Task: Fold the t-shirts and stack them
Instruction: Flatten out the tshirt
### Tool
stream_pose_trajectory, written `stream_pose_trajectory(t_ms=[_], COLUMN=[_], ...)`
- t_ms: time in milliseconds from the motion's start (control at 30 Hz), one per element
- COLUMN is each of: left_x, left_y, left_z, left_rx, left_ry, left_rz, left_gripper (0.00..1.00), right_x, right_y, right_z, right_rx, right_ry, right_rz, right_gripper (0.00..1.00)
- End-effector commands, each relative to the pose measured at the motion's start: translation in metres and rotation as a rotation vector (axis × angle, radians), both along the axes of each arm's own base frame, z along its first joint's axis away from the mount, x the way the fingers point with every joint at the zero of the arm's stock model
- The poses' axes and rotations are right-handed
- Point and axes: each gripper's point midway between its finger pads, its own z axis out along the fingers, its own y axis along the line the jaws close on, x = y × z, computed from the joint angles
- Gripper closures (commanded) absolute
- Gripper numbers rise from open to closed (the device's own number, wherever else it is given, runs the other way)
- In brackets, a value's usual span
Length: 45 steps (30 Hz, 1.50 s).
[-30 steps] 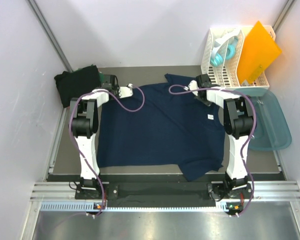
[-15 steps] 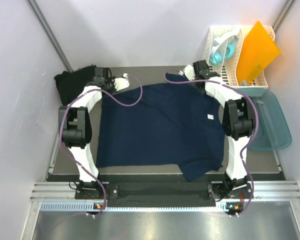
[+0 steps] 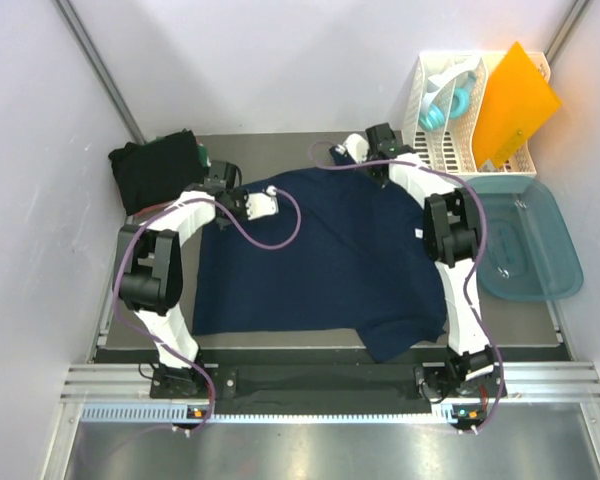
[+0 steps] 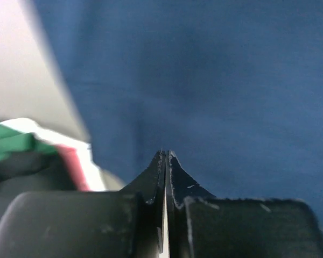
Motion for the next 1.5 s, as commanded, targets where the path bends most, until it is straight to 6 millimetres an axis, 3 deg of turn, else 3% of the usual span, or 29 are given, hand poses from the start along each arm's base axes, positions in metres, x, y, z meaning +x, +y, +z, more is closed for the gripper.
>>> stream_pose_trajectory(t_ms=[0, 100, 333, 667, 933, 1233, 1333, 1467], left_x=[-0.022, -0.025, -0.045, -0.097, -0.116, -0.141, -0.138, -0.109], left_y=[-0.003, 0.001, 0.017, 0.048, 0.050, 0.056, 0.053, 0.038], left_z=[-0.011, -0.022, -0.053, -0.099, -0.101, -0.103, -0.099, -0.074], left_rx=[0.003, 0.025, 0.124, 0.275, 0.276, 0.300, 0.278, 0.180], left_ry=[0.073, 0.108, 0.236, 0.376, 0.448, 0.547, 0.536, 0.432], left_rz=[-0.034, -0.021, -0.025, -0.023, -0.007, -0.041, -0.021, 0.023], left_gripper=[1.00, 1.00, 1.00, 1.00, 1.00, 1.00, 1.00, 1.00], right_x=[0.010, 0.014, 0.026, 0.039, 0.042, 0.039, 0.040, 0.040], right_y=[0.015, 0.019, 0.007, -0.017, -0.044, -0.052, -0.049, -0.042], right_z=[-0.009, -0.018, -0.033, -0.042, -0.047, -0.055, -0.047, -0.025], right_rx=[0.034, 0.039, -0.035, -0.122, -0.179, -0.215, -0.201, -0.164], right_ry=[-0.006, -0.010, -0.050, -0.111, -0.114, -0.108, -0.119, -0.143], right_rz=[0.046, 0.047, 0.014, -0.041, -0.086, -0.102, -0.105, -0.101], right_gripper=[1.00, 1.00, 1.00, 1.00, 1.00, 1.00, 1.00, 1.00])
